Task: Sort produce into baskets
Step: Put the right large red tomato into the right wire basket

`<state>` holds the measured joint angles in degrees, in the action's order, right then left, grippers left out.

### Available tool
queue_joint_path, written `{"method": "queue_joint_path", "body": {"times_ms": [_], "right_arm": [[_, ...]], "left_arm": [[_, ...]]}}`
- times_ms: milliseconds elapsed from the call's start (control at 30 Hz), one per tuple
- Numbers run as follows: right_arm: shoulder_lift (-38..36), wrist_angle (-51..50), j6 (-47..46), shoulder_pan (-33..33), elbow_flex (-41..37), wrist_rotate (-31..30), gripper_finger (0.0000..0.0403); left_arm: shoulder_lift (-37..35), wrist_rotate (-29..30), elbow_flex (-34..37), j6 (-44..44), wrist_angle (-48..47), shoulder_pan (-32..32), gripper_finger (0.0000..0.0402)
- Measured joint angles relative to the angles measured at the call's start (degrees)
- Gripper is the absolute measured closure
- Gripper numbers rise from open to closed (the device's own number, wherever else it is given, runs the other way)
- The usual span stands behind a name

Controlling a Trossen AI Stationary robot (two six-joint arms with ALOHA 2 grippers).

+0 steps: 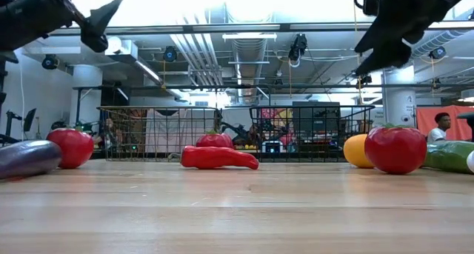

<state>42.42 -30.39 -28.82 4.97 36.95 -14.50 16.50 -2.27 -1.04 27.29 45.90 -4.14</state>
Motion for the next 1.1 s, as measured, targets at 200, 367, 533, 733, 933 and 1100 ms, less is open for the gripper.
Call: {"method": "queue_joint_path", "body": {"times_ms": [200,367,533,733,933,1100], "right_arm": [[4.3,0.1,-4.0,1.8,1.3,2.9,0.0037],[10.9,-2.2,-1.6,6.6,6.0,3.0,0.0037],[19.2,-14.9,-3.1,10.4,14.7,2.6,0.0037],[29.7,-31.9,-6.6,13.0,22.8,2.5,0.0037],[34.8,-32.3,-5.9,15.2,25.2,1.2,0.0037],[35.1,-31.1,-8.5,15.6,22.6,0.8,0.0037]], "left_arm": [[8.1,-0.5,-5.3,-4.1,-5.8,0.0,0.0088],[13.5,0.6,-15.2,-13.5,-26.7,0.0,0.0088],[19.2,3.2,-22.1,-20.1,-38.0,0.0,0.0088],[23.4,3.2,-25.0,-21.1,-38.9,0.0,0.0088],[26.4,3.1,-25.5,-11.9,-38.5,0.1,0.0088],[28.7,3.1,-25.5,-9.8,-36.5,0.3,0.0088]]}}
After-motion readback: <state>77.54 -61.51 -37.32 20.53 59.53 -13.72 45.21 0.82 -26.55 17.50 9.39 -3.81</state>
